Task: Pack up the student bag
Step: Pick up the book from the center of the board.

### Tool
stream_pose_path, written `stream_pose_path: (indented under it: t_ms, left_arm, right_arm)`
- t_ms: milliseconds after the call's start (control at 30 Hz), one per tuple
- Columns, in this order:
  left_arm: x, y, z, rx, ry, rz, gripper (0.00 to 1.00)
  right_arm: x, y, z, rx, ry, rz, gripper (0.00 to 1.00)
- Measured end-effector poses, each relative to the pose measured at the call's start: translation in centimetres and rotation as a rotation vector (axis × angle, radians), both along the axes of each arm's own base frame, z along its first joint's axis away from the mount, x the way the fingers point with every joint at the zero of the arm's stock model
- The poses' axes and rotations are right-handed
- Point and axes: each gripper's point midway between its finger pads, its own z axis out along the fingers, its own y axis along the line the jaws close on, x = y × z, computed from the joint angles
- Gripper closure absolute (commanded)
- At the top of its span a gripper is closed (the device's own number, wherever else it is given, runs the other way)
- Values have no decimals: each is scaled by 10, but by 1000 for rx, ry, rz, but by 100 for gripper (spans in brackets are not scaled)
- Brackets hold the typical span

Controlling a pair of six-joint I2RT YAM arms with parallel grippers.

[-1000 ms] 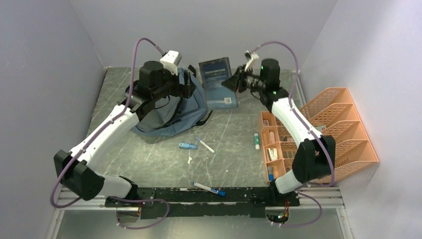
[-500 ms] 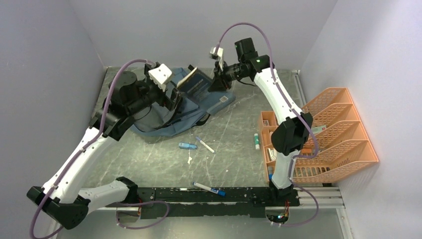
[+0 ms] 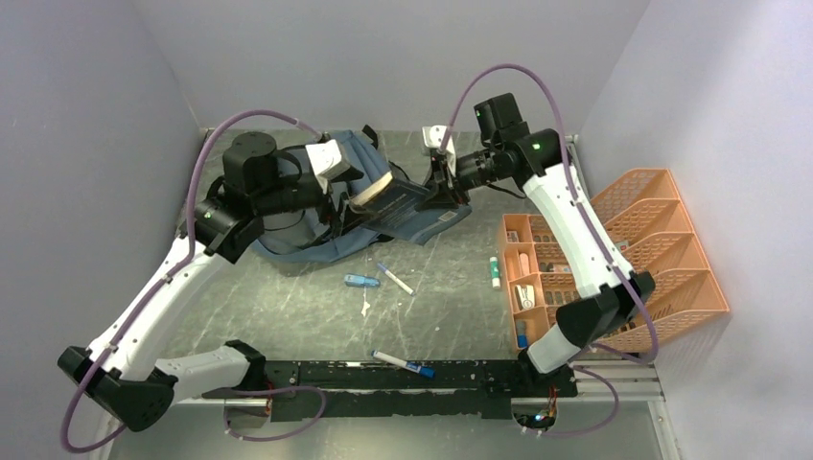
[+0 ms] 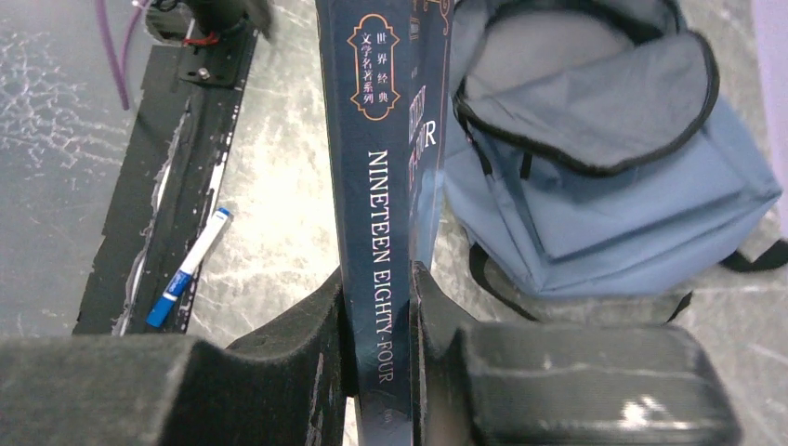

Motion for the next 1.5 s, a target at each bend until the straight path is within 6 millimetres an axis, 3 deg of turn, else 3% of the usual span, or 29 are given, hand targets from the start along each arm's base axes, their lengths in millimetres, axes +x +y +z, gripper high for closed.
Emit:
stream_pose_path:
  t_ms: [167, 433, 500, 567, 633, 1000, 1167, 1333, 1500]
  left_arm:
    - [-9, -19, -10, 3, 61, -101, 19]
    - [-28, -45, -18, 38, 115, -238, 53]
    - [-29, -46, -21, 51, 116, -242, 50]
    - [-29, -45, -23, 61, 115, -239, 38]
    - [-30, -45, -25, 68, 111, -242, 34]
    - [-33, -42, -26, 75, 107, -233, 35]
    - [-35, -41, -27, 75, 108, -234, 40]
    - [-34, -44, -30, 77, 122, -245, 55]
    - [-28, -50, -40, 89, 141, -255, 85]
  right_arm:
    - [-22, 2, 18, 47, -64, 64, 100]
    - [-22, 8, -5, -2, -12, 97, 100]
    - [-21, 9, -10, -15, 3, 96, 100]
    - [-21, 9, -12, -26, 7, 92, 100]
    - [-20, 9, -12, -33, 2, 82, 100]
    - [-19, 1, -7, -42, -45, 36, 100]
    - [-23, -4, 4, -22, -85, 25, 100]
    - [-26, -4, 8, -10, -88, 32, 100]
    - [-29, -6, 4, -23, -66, 30, 100]
